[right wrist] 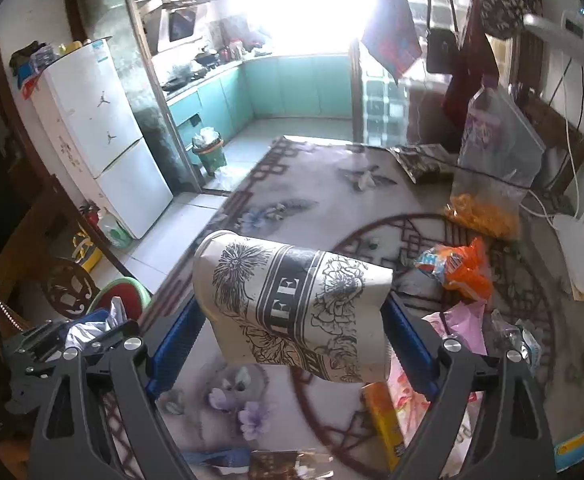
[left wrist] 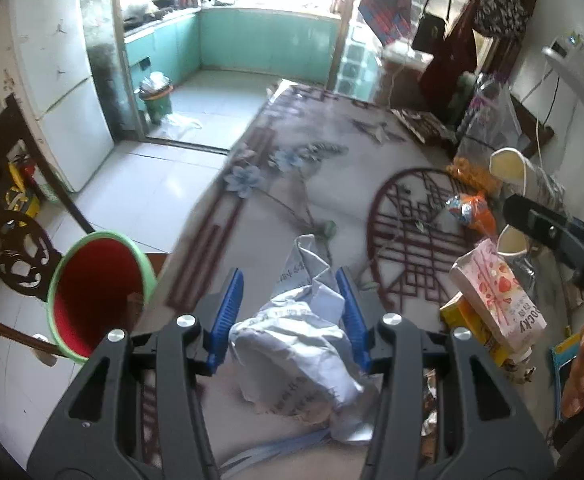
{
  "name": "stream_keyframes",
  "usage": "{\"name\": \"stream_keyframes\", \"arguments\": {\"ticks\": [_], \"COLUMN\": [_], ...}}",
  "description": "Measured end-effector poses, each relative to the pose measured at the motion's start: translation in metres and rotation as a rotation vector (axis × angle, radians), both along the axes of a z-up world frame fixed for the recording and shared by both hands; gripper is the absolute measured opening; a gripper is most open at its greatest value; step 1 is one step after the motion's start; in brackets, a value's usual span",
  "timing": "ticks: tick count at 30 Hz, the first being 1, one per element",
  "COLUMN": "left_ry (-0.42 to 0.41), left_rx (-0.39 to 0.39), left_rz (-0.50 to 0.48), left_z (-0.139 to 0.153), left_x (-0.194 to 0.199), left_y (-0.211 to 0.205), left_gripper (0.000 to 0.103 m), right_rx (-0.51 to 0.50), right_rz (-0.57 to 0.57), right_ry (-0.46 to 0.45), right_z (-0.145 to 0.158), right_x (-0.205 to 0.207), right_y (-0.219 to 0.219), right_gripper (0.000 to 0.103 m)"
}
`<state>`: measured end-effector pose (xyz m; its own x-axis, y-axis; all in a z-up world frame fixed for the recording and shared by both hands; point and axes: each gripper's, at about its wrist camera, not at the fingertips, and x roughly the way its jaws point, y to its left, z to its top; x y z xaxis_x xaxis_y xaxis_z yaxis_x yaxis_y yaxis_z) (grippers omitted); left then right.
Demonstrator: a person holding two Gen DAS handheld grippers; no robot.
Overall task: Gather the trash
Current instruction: 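Carry foil and paper cup over the red bucket and release both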
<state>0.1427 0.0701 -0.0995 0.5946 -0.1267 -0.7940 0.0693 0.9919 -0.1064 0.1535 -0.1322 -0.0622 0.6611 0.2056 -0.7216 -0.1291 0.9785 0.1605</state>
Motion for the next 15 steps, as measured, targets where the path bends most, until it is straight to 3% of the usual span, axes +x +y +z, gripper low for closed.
{"name": "stream_keyframes", "arguments": {"ticks": [15], "left_ry": [-0.086], "left_rx": [-0.016], "left_rz": [0.079], "left_z": [0.033], "left_x": [-0.033], "left_y": [0.076], "left_gripper": [0.046], "right_rx": [-0.093], "right_rz": [0.017], "right_ry": [-0.103], "right_z": [0.042], "right_x": [-0.032], "right_y": [0.073], "right_gripper": [0.086]}}
